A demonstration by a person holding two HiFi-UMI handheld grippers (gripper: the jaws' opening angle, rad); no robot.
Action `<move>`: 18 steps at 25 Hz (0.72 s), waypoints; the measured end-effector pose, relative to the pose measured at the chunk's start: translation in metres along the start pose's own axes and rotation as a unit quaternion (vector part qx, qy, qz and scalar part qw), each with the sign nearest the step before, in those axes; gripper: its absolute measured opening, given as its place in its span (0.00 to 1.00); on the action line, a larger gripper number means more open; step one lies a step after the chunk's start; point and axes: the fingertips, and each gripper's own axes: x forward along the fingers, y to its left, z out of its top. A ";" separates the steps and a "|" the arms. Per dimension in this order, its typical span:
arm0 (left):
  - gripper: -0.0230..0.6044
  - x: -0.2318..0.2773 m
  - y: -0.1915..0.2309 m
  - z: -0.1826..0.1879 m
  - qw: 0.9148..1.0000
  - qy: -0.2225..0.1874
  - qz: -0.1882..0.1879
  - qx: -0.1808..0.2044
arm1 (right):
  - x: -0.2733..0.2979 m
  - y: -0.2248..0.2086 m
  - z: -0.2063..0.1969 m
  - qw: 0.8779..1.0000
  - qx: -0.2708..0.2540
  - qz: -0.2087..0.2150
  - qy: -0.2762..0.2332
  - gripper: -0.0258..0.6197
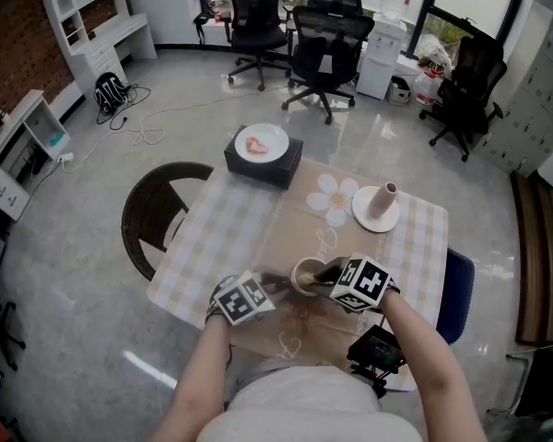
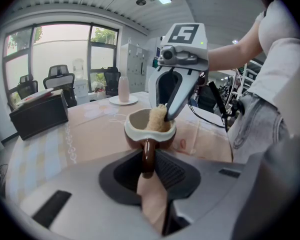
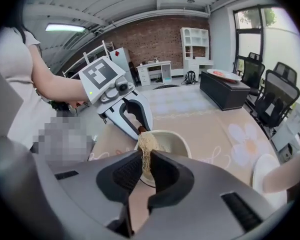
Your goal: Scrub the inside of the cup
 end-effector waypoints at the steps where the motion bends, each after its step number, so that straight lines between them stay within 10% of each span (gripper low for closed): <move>1: 0.15 0.000 0.000 0.000 1.000 0.000 0.000 0.000 | 0.000 0.002 0.000 1.000 -0.001 0.007 0.002 0.11; 18: 0.15 0.000 0.000 0.000 1.000 -0.002 0.001 -0.003 | -0.010 -0.032 -0.003 0.993 -0.037 -0.108 0.005 0.12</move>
